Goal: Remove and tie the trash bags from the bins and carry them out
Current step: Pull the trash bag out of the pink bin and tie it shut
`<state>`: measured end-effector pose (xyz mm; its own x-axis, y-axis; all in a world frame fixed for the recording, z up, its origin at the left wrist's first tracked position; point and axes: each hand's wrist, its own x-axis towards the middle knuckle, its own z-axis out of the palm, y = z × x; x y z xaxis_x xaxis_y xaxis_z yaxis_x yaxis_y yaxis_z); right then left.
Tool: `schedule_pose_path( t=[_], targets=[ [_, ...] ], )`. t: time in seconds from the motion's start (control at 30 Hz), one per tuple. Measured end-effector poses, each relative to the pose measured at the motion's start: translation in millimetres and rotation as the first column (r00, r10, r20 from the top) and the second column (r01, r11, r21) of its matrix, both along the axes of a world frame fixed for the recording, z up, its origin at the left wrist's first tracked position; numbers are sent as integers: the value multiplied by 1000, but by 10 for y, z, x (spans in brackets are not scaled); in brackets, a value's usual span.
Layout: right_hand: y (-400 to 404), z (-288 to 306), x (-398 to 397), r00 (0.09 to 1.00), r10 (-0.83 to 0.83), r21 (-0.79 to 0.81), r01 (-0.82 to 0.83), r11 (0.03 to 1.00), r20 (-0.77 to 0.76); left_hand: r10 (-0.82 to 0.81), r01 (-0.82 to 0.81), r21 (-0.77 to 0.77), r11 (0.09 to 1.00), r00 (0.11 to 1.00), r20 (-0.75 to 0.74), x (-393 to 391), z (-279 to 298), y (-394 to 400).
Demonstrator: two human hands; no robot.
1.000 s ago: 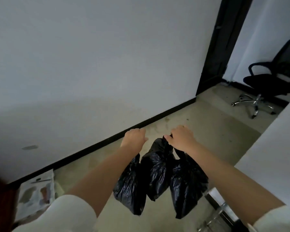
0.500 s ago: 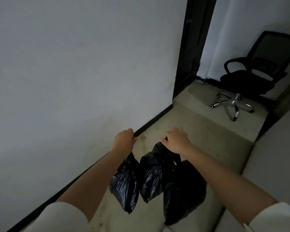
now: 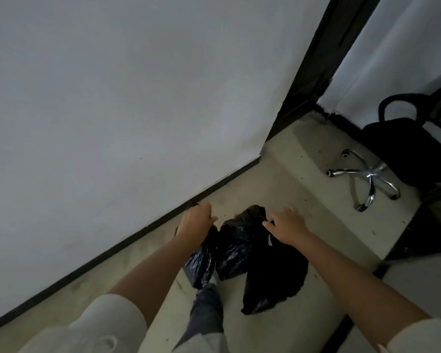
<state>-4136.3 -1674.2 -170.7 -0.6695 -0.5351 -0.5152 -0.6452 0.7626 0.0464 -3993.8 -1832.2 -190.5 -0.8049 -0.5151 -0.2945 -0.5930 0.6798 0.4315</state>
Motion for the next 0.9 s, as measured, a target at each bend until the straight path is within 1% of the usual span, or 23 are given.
schedule_pose_path(
  t=[0.1, 0.17, 0.4, 0.47, 0.53, 0.63, 0.73, 0.83, 0.9],
  targets=[
    [-195, -243, -613, 998, 10, 74, -14, 997, 54, 50, -52, 78, 996, 998, 28, -578, -296, -208],
    [-328, -393, -969, 996, 17, 108, -26, 994, 83, 67, -73, 95, 993, 996, 60, -924, -461, -315],
    [-886, -1131, -2205, 971, 118, 192, -158, 968, 207, 43, -57, 55, 997, 975, 217, -2012, -1238, -594],
    [-1024, -1394, -2506, 952, 183, 197, -234, 952, 247, 68, -79, 29, 996, 958, 278, -2253, -1466, -656],
    [-1170, -1642, -2752, 922, 267, 194, -327, 925, 280, 126, -133, 0, 991, 935, 331, -2405, -1692, -691],
    [-1391, -2014, -3064, 882, 379, 145, -429, 892, 280, 182, -179, -41, 983, 917, 356, -2591, -2040, -770],
    [-1573, -2378, -3344, 855, 460, 121, -496, 860, 239, 205, -193, -70, 979, 907, 367, -2742, -2406, -876],
    [-1737, -2730, -3577, 827, 515, 131, -550, 825, 227, 227, -214, -77, 974, 895, 383, -2871, -2759, -997],
    [-1821, -2926, -3667, 812, 539, 118, -572, 812, 224, 209, -197, -71, 978, 898, 387, -2938, -2969, -1055]
  ],
)
